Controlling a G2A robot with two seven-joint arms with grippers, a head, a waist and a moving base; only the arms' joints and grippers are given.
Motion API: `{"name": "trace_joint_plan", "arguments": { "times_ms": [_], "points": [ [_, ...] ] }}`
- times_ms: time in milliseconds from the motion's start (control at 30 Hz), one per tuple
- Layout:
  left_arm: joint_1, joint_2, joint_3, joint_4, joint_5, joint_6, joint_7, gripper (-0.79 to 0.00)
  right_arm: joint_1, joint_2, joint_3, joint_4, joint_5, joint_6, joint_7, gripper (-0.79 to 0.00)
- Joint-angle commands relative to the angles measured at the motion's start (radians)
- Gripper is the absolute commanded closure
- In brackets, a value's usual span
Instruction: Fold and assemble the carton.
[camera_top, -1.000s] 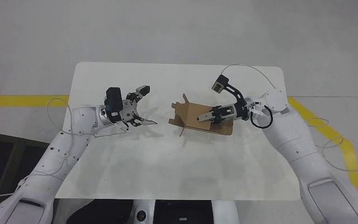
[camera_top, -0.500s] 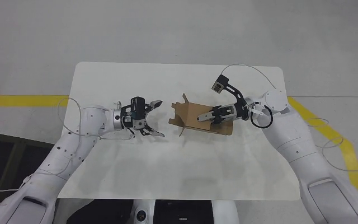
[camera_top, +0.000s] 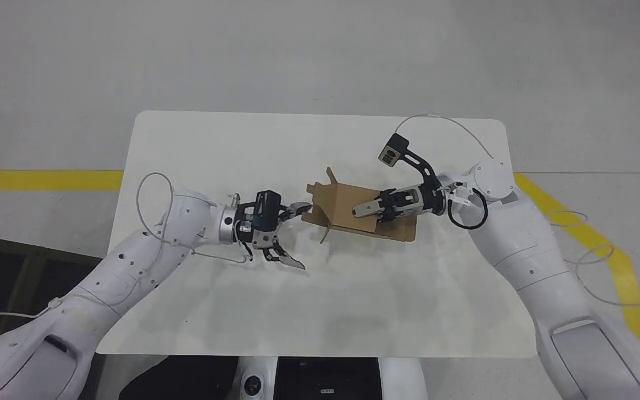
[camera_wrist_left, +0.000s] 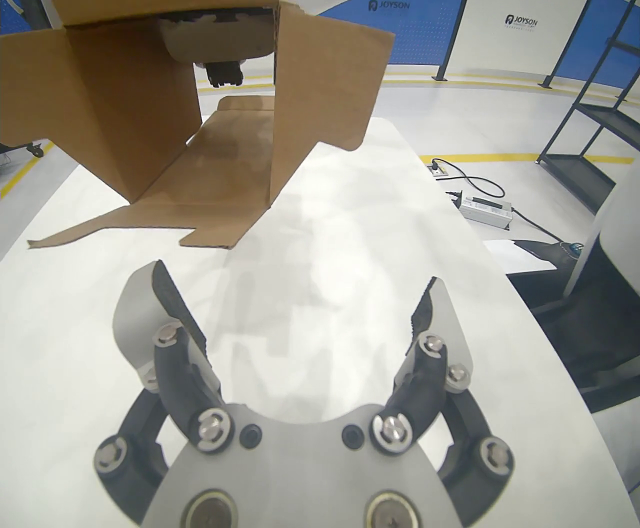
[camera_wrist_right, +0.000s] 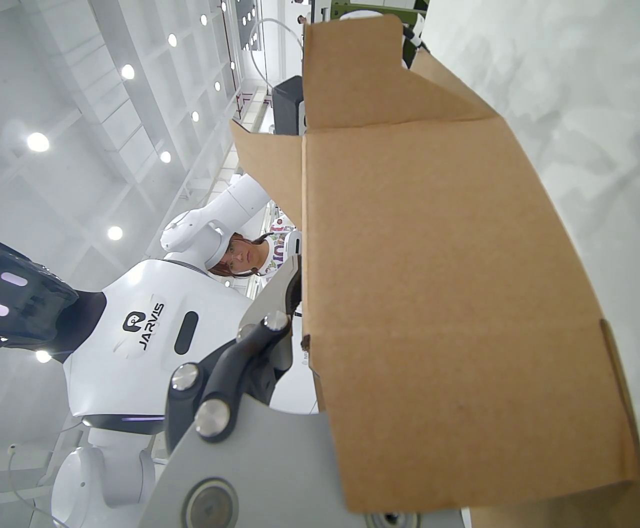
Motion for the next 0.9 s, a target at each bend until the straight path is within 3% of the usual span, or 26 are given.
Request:
{"name": "trace_joint_plan", "arguments": {
  "times_ms": [0,333,867],
  "points": [
    [-0.016,-0.004,0.024,0.004,-0.026,0.000,-0.005,-0.785,0.000,0.000,0.000,0.000,0.000,0.000,0.000,0.000],
    [-0.083,-0.020,0.091,-0.004,-0.084,0.000,0.022,-0.785,0.000,0.000,0.000,0.000,0.000,0.000,0.000,0.000],
    [-0.112,-0.028,0.123,-0.036,-0.098,0.000,0.058,-0.785,0.000,0.000,0.000,0.000,0.000,0.000,0.000,0.000]
  ]
}}
